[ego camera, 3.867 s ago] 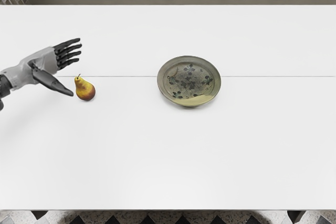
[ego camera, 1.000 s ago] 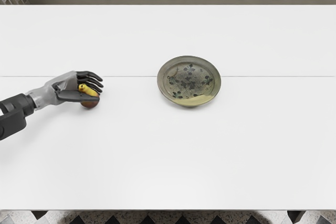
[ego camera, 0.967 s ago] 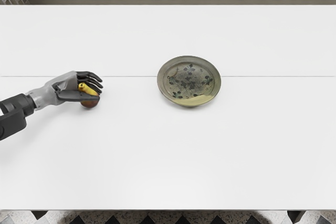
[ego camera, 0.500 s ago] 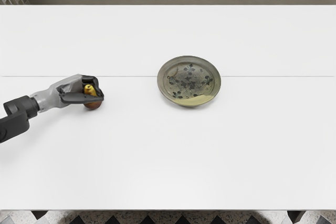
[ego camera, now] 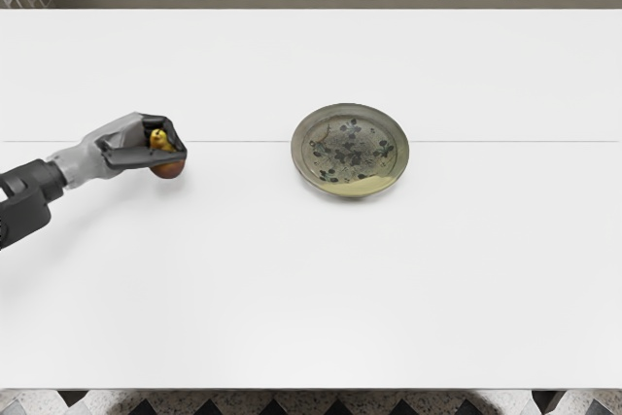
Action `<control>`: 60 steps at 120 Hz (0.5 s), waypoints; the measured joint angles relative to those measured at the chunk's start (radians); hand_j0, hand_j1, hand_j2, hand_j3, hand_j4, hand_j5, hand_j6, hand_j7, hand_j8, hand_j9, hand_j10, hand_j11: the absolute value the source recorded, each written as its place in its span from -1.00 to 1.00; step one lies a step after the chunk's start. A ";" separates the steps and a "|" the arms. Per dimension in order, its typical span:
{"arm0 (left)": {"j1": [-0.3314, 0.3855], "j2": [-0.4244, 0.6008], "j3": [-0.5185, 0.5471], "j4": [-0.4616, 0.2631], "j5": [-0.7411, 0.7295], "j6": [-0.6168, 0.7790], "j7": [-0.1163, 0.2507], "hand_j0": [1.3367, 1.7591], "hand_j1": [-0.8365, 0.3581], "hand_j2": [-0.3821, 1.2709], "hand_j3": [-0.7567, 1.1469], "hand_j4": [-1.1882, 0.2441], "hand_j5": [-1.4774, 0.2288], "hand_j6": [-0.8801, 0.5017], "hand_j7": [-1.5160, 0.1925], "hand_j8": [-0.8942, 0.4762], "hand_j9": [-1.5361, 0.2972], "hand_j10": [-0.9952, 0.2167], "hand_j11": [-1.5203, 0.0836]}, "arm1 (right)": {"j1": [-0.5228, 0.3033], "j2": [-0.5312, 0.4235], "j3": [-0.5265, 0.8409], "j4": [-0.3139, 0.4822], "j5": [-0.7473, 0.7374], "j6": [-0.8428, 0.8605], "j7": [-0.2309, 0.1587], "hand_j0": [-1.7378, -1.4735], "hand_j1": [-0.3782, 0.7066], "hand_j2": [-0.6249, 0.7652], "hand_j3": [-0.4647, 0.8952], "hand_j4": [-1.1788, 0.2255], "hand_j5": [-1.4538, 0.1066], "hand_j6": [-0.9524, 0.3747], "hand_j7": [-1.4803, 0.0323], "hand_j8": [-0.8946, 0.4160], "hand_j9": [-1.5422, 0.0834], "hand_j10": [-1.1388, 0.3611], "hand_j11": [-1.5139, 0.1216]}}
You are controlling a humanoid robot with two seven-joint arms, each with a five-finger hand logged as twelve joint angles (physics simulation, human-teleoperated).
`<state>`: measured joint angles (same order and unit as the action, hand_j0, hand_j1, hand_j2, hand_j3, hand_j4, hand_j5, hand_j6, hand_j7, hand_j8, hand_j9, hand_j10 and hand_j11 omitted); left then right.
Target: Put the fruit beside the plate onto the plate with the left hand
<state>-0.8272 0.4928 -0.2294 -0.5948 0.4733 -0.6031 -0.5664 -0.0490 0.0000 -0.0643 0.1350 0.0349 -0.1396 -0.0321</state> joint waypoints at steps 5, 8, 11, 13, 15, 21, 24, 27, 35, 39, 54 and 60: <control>-0.017 -0.004 0.001 0.000 -0.013 -0.001 0.001 0.50 -0.44 -0.38 -0.21 -0.55 -0.61 -0.73 -0.55 -0.37 -0.56 0.25 -0.55 | 0.000 0.000 0.000 0.000 0.000 0.000 0.000 -0.40 -0.88 -0.11 -0.32 0.64 0.81 0.39 0.91 0.32 0.85 0.48 0.80; -0.030 -0.005 0.002 -0.001 -0.019 0.000 0.002 0.51 -0.44 -0.38 -0.21 -0.56 -0.60 -0.74 -0.55 -0.38 -0.55 0.25 -0.55 | 0.000 0.000 0.000 0.000 0.000 0.000 0.000 -0.40 -0.88 -0.11 -0.32 0.64 0.81 0.39 0.91 0.32 0.85 0.48 0.80; -0.041 -0.007 0.002 -0.001 -0.025 -0.002 0.003 0.51 -0.43 -0.36 -0.21 -0.56 -0.60 -0.72 -0.55 -0.37 -0.56 0.25 -0.55 | 0.000 0.000 0.000 0.000 0.000 0.000 0.000 -0.40 -0.88 -0.11 -0.32 0.64 0.81 0.39 0.91 0.32 0.85 0.48 0.80; -0.049 -0.008 0.003 -0.002 -0.029 -0.001 0.003 0.51 -0.42 -0.36 -0.21 -0.56 -0.59 -0.73 -0.54 -0.38 -0.55 0.25 -0.55 | 0.000 0.000 0.000 0.000 0.000 0.000 0.000 -0.40 -0.88 -0.11 -0.32 0.64 0.81 0.39 0.91 0.32 0.85 0.48 0.80; -0.058 -0.010 0.004 -0.002 -0.032 -0.001 0.004 0.51 -0.44 -0.36 -0.21 -0.57 -0.59 -0.74 -0.53 -0.39 -0.55 0.25 -0.55 | 0.000 0.000 0.000 0.000 0.000 0.000 0.000 -0.40 -0.88 -0.11 -0.32 0.64 0.81 0.39 0.91 0.32 0.85 0.48 0.80; -0.075 -0.026 0.006 -0.002 -0.040 0.000 0.007 0.51 -0.48 -0.33 -0.21 -0.57 -0.57 -0.74 -0.53 -0.37 -0.55 0.25 -0.56 | 0.000 0.000 0.000 0.000 0.000 0.000 0.000 -0.40 -0.88 -0.11 -0.32 0.64 0.81 0.39 0.91 0.32 0.85 0.48 0.80; -0.086 -0.039 0.007 -0.003 -0.042 -0.002 0.010 0.51 -0.43 -0.35 -0.21 -0.56 -0.59 -0.70 -0.54 -0.34 -0.56 0.24 -0.56 | 0.000 0.000 0.000 0.000 0.000 0.000 0.000 -0.40 -0.88 -0.11 -0.32 0.64 0.81 0.39 0.91 0.32 0.85 0.48 0.80; -0.096 -0.057 0.007 -0.003 -0.045 -0.002 0.015 0.49 -0.48 -0.34 -0.21 -0.57 -0.58 -0.72 -0.55 -0.34 -0.57 0.23 -0.57 | 0.000 0.000 0.000 0.000 0.000 0.000 0.000 -0.40 -0.88 -0.11 -0.32 0.64 0.81 0.39 0.91 0.32 0.85 0.48 0.80; -0.127 -0.088 0.009 -0.004 -0.047 -0.004 0.030 0.46 -0.55 -0.32 -0.21 -0.56 -0.60 -0.72 -0.57 -0.39 -0.59 0.19 -0.60 | 0.000 0.000 0.000 0.000 0.000 0.000 0.000 -0.40 -0.88 -0.11 -0.32 0.64 0.81 0.39 0.91 0.32 0.85 0.48 0.80; -0.140 -0.104 0.010 -0.004 -0.046 -0.005 0.040 0.45 -0.61 -0.31 -0.21 -0.55 -0.61 -0.73 -0.59 -0.40 -0.61 0.14 -0.61 | 0.000 0.000 0.000 0.000 0.000 0.000 0.000 -0.40 -0.88 -0.11 -0.32 0.64 0.81 0.39 0.91 0.32 0.85 0.48 0.80; -0.203 -0.161 0.014 -0.004 -0.041 -0.007 0.088 0.42 -0.65 -0.26 -0.21 -0.52 -0.66 -0.70 -0.63 -0.39 -0.66 0.17 -0.64 | 0.000 0.000 0.000 0.000 0.000 0.000 0.000 -0.40 -0.88 -0.11 -0.32 0.64 0.81 0.39 0.91 0.32 0.85 0.48 0.80; -0.221 -0.193 0.016 -0.003 -0.038 -0.007 0.107 0.41 -0.66 -0.24 -0.21 -0.51 -0.67 -0.69 -0.64 -0.38 -0.67 0.17 -0.65 | 0.000 0.000 0.000 0.000 0.000 0.000 0.000 -0.40 -0.88 -0.11 -0.32 0.64 0.81 0.39 0.91 0.32 0.85 0.48 0.80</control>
<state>-1.0479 0.3001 -0.2136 -0.5981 0.4356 -0.6106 -0.4598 -0.0490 0.0000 -0.0644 0.1350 0.0350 -0.1396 -0.0321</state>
